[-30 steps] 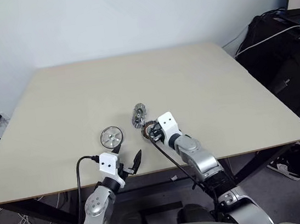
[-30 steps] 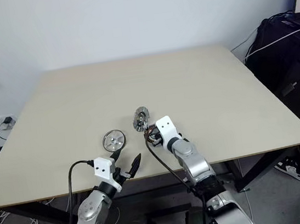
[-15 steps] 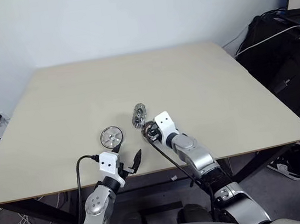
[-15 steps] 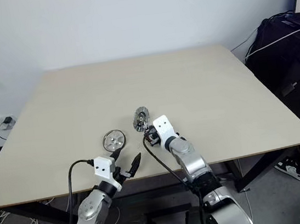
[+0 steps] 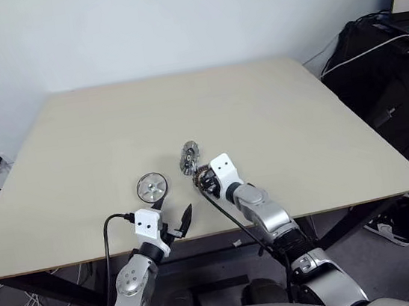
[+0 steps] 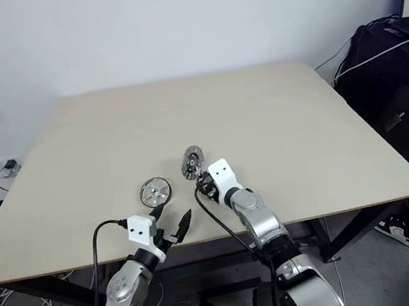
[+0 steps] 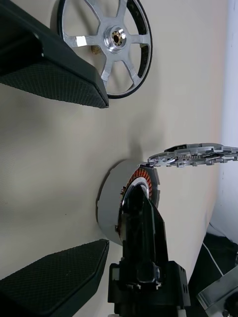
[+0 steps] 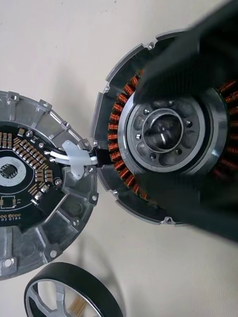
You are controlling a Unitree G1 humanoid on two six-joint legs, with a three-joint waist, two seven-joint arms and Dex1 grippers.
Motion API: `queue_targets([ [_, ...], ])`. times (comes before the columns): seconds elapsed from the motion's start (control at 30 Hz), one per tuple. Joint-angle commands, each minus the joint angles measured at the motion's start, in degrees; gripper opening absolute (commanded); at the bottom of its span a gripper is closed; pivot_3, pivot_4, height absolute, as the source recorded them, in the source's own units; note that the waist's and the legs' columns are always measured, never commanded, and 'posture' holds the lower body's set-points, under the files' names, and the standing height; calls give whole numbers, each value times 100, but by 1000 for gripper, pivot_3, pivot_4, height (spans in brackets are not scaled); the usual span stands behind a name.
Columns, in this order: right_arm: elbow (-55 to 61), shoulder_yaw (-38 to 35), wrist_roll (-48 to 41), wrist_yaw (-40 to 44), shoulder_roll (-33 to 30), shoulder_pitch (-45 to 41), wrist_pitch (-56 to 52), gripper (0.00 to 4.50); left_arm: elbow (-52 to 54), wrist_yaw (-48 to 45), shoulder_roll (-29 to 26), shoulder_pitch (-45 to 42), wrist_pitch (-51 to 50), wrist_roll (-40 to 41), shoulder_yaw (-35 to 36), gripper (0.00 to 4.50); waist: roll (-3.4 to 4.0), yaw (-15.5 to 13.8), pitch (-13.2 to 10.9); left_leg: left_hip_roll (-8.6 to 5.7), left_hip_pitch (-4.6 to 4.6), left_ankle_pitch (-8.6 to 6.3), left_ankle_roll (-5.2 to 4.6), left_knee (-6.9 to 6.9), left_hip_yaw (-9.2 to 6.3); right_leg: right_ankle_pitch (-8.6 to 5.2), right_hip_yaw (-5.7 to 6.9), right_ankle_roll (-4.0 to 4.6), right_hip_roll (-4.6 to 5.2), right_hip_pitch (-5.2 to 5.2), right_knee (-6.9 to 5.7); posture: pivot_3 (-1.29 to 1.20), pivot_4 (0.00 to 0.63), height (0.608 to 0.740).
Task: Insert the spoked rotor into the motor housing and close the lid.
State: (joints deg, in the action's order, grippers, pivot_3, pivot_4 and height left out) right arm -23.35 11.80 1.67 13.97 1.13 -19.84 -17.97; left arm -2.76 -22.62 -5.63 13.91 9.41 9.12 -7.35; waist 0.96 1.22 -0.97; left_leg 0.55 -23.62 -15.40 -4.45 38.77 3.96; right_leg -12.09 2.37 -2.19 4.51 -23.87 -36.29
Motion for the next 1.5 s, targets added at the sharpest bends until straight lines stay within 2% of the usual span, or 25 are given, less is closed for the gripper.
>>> queue_targets([
  [0.03, 441, -90, -173, 164, 27, -23, 198, 3267, 165, -30, 26, -90, 138, 15, -8, 4500, 0, -1, 0, 0, 0, 0, 0, -1, 0, 0, 0, 0, 0, 0, 1, 0, 0, 740],
  [0.13, 874, -133, -354, 306, 51, 63, 180, 3267, 133, -40, 22, -96, 148, 23, 4, 4500, 0, -2, -1, 0, -1, 0, 0, -5, 0, 0, 0, 0, 0, -1, 4, 0, 0, 740],
  [0.23, 1147, -136, -435, 318, 69, 102, 41, 2681, 95, -57, 21, -110, 159, 21, -1, 4500, 0, -2, 0, 0, -3, 0, 0, -8, 0, 0, 0, 0, 0, -4, 6, 0, 0, 740],
  [0.5, 1152, -40, -331, 163, 115, 73, -177, 96, 16, -85, 32, -135, 193, 13, 2, 4500, 0, -4, 0, -1, -3, 0, 0, -14, 0, 0, 1, 1, 0, -3, 13, 0, 0, 740],
  [0.8, 859, -86, -89, -271, 80, -98, -379, 42, 62, -49, 29, -97, 207, 17, 20, 4500, 0, -5, 0, -1, -3, 0, 1, -18, 0, 1, 1, 2, 1, -3, 16, 0, 0, 740],
  [1.5, 638, -150, 46, -534, 58, -188, -708, 42, 70, -33, 35, -121, 199, 7, 6, 4500, 0, -1, 0, -3, -1, 1, 0, -21, 1, 0, 3, 2, -5, 0, 19, 0, 0, 740],
])
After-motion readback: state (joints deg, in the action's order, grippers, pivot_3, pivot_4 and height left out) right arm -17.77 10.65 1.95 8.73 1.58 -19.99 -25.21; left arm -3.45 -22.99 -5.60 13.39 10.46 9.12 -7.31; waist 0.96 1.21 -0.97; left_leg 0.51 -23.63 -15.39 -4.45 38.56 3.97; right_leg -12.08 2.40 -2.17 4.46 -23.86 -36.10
